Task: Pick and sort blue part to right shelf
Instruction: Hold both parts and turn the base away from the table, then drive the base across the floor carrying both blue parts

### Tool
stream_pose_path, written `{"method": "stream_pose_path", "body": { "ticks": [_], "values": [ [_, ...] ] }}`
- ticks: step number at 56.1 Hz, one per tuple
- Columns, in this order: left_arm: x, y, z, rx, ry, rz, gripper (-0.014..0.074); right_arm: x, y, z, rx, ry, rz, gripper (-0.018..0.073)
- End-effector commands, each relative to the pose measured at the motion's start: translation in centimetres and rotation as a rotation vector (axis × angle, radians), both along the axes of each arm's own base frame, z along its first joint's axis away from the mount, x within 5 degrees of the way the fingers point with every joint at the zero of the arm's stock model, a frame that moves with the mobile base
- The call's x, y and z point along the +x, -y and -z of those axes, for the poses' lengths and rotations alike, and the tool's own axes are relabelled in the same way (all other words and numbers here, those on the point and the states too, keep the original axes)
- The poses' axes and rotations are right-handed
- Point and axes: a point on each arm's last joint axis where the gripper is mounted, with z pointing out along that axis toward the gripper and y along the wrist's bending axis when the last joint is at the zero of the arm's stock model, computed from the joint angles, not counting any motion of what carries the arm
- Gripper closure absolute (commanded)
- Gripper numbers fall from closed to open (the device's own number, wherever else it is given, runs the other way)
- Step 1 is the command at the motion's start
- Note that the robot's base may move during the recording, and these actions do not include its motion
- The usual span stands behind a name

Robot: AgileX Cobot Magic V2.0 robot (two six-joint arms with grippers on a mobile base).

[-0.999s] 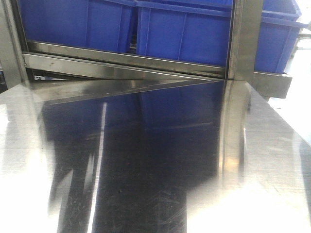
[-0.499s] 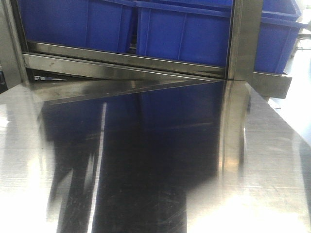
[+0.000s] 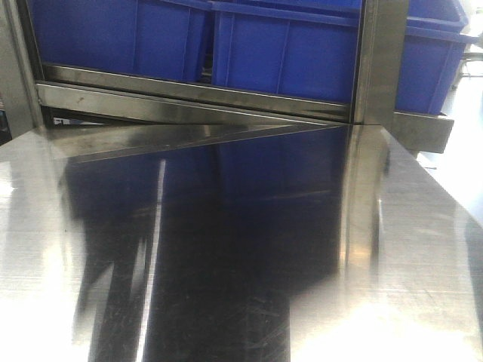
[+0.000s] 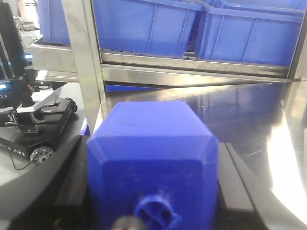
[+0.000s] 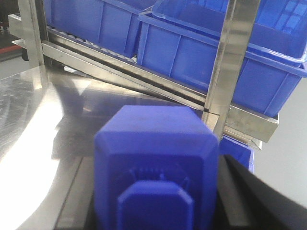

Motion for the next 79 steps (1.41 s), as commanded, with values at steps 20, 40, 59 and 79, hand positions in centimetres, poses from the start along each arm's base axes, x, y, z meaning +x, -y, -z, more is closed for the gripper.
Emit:
{"method": "stream_pose_path", "body": {
  "ticks": [20,40,59,79],
  "values": [
    [0.0,-0.02,-1.5,-0.017,0.105,-0.006,0.0265,0.02,0.15,-1.68,0.043,0.105,0.02,0.0433],
    [0.0,-0.02,-1.5,-0.017,0.105,-0.006,0.0265,0.02,0.15,-1.66,0.043,0.103,0.02,0.0433],
    [-0.02,-0.02,-1.5,-0.017,0.106,-0.006,0.0265,0.02,0.14,-1.66,0.043,0.103,0.017,0.0433],
    [-0.02,-0.02,-1.5,-0.017,0.106,-0.006,0.0265,0.02,0.14,-1.65,0.042,0.102,0.017,0.0433]
  ]
}}
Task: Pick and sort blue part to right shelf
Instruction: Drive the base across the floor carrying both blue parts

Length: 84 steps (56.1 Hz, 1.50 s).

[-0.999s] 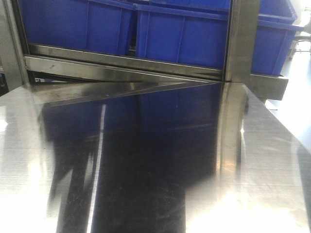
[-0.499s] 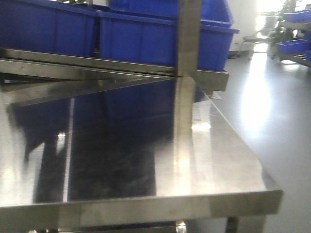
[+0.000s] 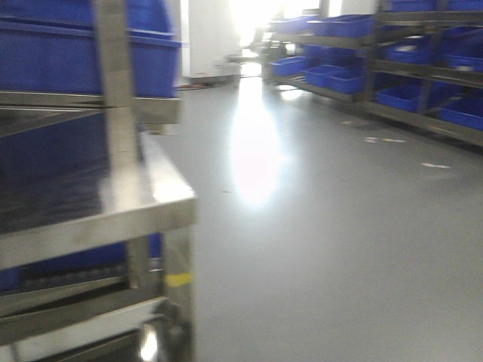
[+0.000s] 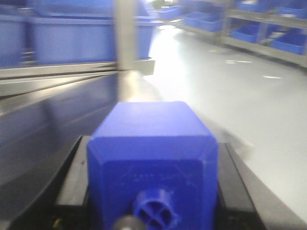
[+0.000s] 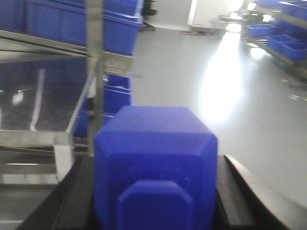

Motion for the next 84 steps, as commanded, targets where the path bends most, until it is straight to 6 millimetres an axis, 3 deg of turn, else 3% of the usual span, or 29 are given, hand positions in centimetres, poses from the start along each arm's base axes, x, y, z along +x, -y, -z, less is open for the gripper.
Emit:
{"method": "stream_pose_path", "body": {
  "ticks": [1,84],
  "values": [
    [-0.04,-0.01,-1.61,-0.018,0.103,-0.004,0.0265,-0.01,0.14,-1.68,0.04,0.101,0.016,0.0433],
    [-0.04,-0.01,-1.61,-0.018,0.103,-0.004,0.0265,-0.02,0.14,-1.66,0.039,0.099,0.015,0.0433]
  ]
}}
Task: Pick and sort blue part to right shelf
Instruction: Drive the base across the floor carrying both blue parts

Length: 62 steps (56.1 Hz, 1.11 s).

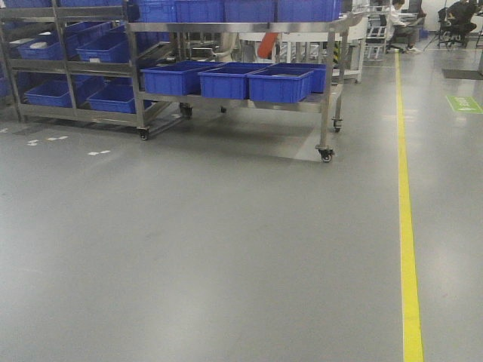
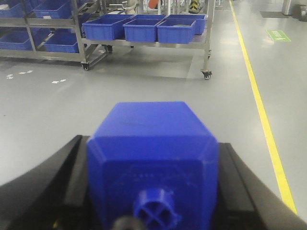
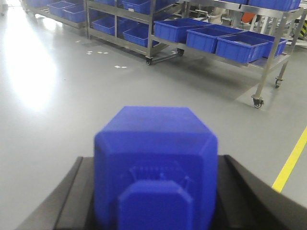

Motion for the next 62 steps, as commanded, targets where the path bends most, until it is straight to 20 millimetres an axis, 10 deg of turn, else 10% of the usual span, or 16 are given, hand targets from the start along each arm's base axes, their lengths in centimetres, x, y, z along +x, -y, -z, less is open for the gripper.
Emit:
{"method": "stream_pose_path", "body": {
  "ticks": [1,62],
  "values": [
    [-0.01,-0.01,-1.61,-0.018,0.102,-0.003,0.0265,-0.02,0.14,-1.66,0.038,0.1,0.015,0.0433],
    [-0.02,0.0,-1.61,-0.019,0.101,-0.002,0.0265,-0.02,0.13,-1.64,0.037,0.098,0.015,0.0433]
  ]
}}
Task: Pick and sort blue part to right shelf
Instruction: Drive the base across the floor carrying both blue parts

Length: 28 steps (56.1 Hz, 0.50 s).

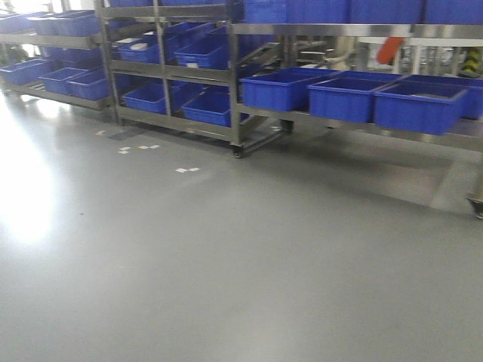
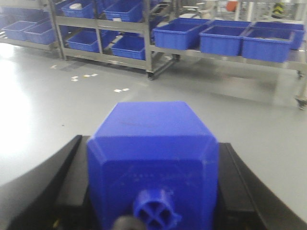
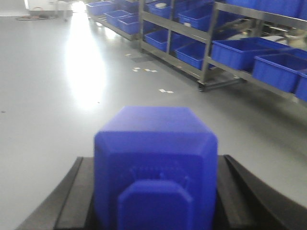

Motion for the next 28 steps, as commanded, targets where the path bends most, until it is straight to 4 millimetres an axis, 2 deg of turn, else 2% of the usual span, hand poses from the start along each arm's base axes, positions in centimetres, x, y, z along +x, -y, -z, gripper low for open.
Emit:
{"method": "stream_pose_path", "body": {
  "ticks": [1,28],
  "values": [
    [-0.02,0.0,-1.61,-0.019,0.101,-0.002,0.0265,0.01,0.13,-1.64,0.037,0.096,0.015,0.0433],
    [-0.02,0.0,-1.61,-0.019,0.101,-0.002,0.0265,0.01,0.13,-1.65,0.037,0.097,0.015,0.0433]
  ]
}}
